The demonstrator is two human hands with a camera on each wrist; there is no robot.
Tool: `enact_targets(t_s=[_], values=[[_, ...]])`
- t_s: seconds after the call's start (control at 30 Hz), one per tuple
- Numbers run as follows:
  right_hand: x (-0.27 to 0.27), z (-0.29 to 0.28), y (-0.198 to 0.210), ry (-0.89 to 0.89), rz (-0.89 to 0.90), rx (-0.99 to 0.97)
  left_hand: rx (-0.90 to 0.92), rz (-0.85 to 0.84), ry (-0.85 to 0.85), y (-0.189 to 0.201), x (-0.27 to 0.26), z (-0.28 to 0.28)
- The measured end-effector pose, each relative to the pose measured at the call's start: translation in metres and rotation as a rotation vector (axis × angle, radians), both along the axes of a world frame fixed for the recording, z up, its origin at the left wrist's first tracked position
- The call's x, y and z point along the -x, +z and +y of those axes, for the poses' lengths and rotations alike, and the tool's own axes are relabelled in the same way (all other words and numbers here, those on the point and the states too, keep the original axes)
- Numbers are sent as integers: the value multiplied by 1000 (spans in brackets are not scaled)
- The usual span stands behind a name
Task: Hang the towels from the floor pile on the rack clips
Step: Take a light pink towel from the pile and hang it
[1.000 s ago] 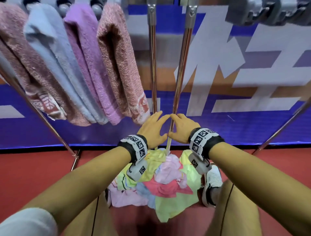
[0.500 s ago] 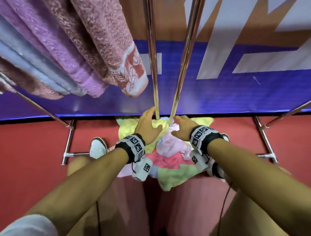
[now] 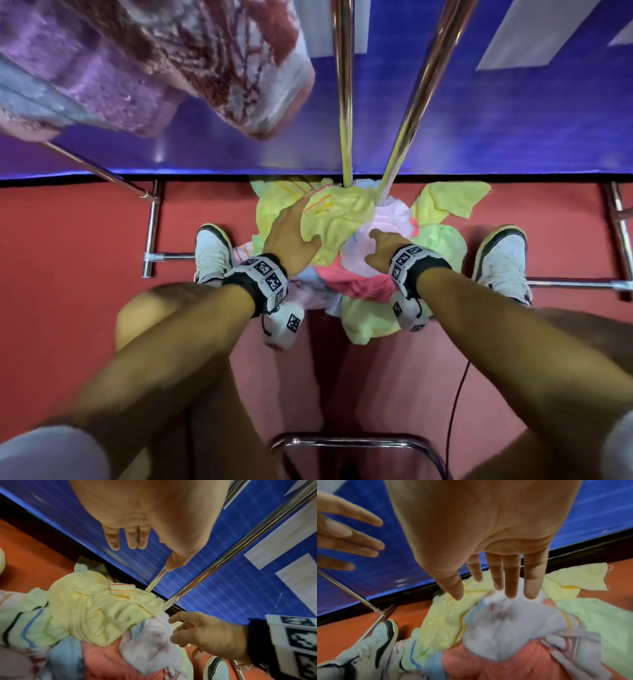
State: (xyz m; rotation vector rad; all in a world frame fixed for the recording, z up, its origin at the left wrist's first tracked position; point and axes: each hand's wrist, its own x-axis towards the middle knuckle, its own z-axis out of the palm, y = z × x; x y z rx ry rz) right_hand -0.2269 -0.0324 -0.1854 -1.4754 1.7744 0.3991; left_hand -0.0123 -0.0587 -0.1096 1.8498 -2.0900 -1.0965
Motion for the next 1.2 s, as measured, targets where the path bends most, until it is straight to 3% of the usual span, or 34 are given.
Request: enact_targets(t_s=[0.13,0.3,0.37,0.47,0.7,0.87,0.97,1.1,1.2], values=[[-8,10,-38,-18,49,-91,-56,-80,-28,-14,-4,10],[-16,18,-72,17,-22,-196,-77,-115,-85,-24,-4,21],[-17,18,-67,53,22,-175,-85,-118,-93,-26,-3,24],[-21,15,-48,93,74,-106,-86,-118,-103,-25,-1,25],[-20,15,5,25,-131,100,-53,-108,-149,-8,-2,30],[-22,22,55,229,-134,241,-39,-116,-199,17,6,46],[-30,31,84,203,-199,270,-32,-127,-300,32,14,64],[-37,50,124,89,-390,387,-85,81,-212,55,24,84],[-38,63,144,46,-349,575,-88,286,-146,71,22,96]])
